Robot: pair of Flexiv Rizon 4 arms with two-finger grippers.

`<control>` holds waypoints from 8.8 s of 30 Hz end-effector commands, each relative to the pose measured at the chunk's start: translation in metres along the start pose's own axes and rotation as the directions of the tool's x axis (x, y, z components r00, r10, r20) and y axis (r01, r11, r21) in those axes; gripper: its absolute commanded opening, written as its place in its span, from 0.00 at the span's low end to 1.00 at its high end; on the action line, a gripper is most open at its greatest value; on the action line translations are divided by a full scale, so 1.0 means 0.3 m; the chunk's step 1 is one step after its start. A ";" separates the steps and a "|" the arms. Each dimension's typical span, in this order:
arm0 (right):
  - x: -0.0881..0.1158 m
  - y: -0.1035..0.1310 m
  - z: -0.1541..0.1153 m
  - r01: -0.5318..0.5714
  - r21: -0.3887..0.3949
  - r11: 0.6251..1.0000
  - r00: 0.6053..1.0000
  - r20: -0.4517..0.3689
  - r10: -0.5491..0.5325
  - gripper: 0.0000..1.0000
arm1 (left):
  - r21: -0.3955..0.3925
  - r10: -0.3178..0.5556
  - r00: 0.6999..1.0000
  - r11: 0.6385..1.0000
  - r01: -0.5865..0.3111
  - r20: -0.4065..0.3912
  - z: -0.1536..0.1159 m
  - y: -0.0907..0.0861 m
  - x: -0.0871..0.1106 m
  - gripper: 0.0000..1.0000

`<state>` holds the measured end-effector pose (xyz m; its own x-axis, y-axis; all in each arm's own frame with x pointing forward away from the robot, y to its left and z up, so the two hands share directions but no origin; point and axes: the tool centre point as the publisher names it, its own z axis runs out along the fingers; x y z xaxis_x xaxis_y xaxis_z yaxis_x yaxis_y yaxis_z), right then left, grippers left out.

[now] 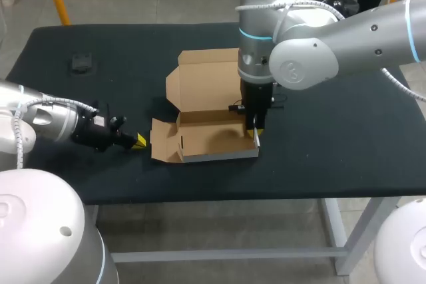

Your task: Assemble the packaging by folding the flat box into shape, placing the metal phone stand inside, and closing the box properly

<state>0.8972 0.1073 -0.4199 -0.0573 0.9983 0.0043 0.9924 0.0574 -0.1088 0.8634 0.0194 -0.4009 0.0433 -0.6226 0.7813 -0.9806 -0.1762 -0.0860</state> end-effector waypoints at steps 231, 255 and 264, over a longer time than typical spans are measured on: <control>0.003 0.003 -0.004 0.000 0.005 1.000 1.000 0.004 0.000 0.00 | -0.140 0.181 0.668 0.983 -0.116 0.722 0.315 0.001 0.192 0.11; 0.003 0.003 -0.004 0.000 0.005 1.000 1.000 0.004 0.000 0.00 | -0.125 0.191 0.578 0.980 -0.153 0.793 0.335 0.013 0.167 0.00; 0.002 -0.018 -0.047 0.020 -0.041 0.999 1.000 -0.003 -0.021 1.00 | -0.119 0.193 0.572 0.979 -0.165 0.797 0.328 0.015 0.171 0.00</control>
<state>0.8997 0.1101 -0.4109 -0.0763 0.9971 0.0060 0.9938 0.0765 -0.0809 0.8794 -0.0817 -0.4045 -0.0259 -0.9990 0.0355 -0.9905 0.0209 -0.1356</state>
